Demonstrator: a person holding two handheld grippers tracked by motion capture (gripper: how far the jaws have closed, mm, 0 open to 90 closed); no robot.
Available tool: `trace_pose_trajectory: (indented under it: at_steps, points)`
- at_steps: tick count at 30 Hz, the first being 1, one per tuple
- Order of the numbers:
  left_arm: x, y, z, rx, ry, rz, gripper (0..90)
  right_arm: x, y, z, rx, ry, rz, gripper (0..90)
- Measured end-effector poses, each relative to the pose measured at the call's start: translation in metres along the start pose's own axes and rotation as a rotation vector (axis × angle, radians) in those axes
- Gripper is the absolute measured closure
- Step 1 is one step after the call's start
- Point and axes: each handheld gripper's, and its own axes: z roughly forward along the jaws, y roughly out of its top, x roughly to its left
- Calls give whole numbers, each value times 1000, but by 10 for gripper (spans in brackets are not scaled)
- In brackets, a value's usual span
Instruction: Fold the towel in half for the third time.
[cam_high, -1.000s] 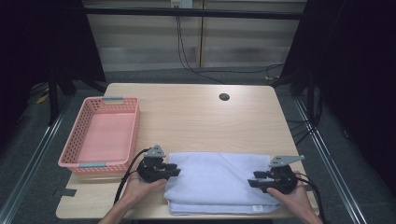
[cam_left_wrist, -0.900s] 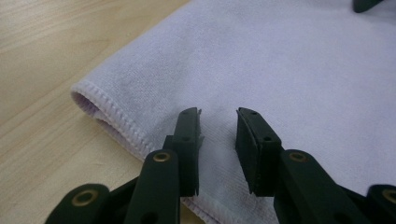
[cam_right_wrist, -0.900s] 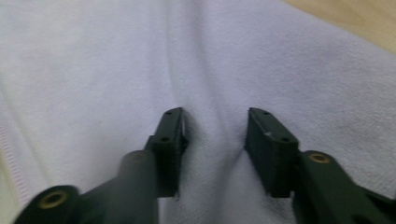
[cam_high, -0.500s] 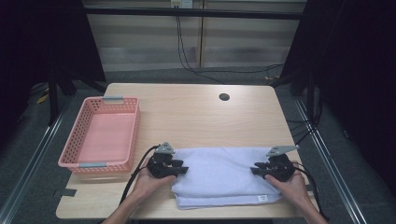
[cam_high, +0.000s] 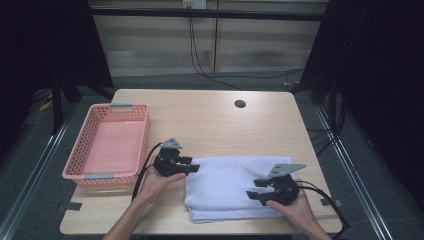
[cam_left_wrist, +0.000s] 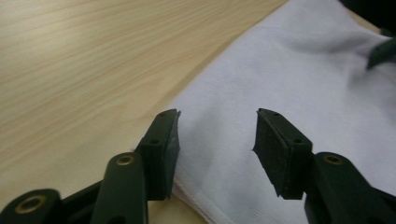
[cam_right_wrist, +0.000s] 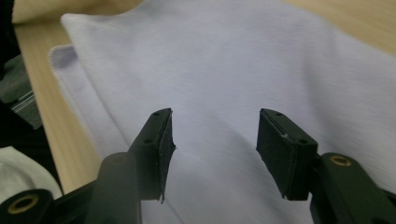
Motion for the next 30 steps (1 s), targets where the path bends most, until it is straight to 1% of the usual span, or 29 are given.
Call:
trace_pose_trajectory:
  at_steps: [2, 3, 4, 5, 6, 7, 8, 9, 10, 11, 13, 15, 16, 17, 18, 20, 21, 22, 23, 24, 26, 27, 30]
  points:
    - [3, 3, 1, -18, 17, -6, 470, 8, 4, 10, 15, 26, -9, 440]
    - [5, 6, 1, -9, 18, -13, 462, 13, 8, 16, 20, 49, -15, 436]
    - [6, 8, 3, -1, 31, -3, 459, 18, 11, 22, 18, 68, -29, 434]
    - [7, 9, 4, 0, 29, -5, 459, 24, 16, 28, 20, 97, -45, 423]
    - [8, 11, 5, -3, 32, -11, 458, 28, 19, 32, 22, 108, -48, 419]
    - [9, 11, 6, -4, 43, -11, 451, 33, 23, 38, 21, 131, -55, 416]
    - [10, 11, 6, 1, 48, -13, 445, 38, 26, 44, 24, 155, -67, 414]
    - [11, 11, 7, 1, 55, -17, 445, 45, 30, 49, 32, 168, -81, 409]
    - [12, 10, 6, 4, 57, -13, 442, 52, 33, 55, 36, 191, -90, 405]
    - [11, 9, 6, 1, 57, -19, 440, 60, 36, 62, 42, 216, -107, 403]
    - [13, 8, 5, -8, 57, -24, 433, 70, 40, 72, 65, 237, -130, 386]
    - [15, 7, 6, -2, 63, -30, 426, 80, 44, 84, 77, 276, -143, 373]
    - [16, 6, 6, -6, 66, -38, 425, 82, 47, 88, 76, 277, -151, 368]
    - [18, 6, 6, 2, 68, -32, 424, 84, 49, 91, 69, 288, -158, 367]
    - [19, 5, 7, -1, 73, -41, 423, 85, 51, 93, 68, 292, -161, 368]
    - [19, 4, 7, -2, 74, -46, 418, 86, 54, 101, 53, 285, -164, 358]
    - [21, 2, 8, 7, 84, -50, 417, 85, 55, 108, 50, 290, -163, 360]
    - [22, 2, 8, 6, 82, -53, 417, 86, 55, 111, 54, 282, -171, 362]
    - [22, 1, 8, 5, 88, -57, 417, 86, 54, 115, 59, 286, -178, 358]
    - [23, 1, 7, 1, 94, -60, 415, 86, 51, 117, 67, 302, -171, 342]
    - [24, 1, 5, -3, 95, -60, 411, 91, 46, 117, 64, 281, -203, 328]
    - [24, 1, 5, -5, 99, -62, 409, 93, 44, 116, 64, 285, -214, 306]
    - [25, 0, 7, -2, 111, -69, 405, 99, 39, 115, 54, 256, -250, 301]
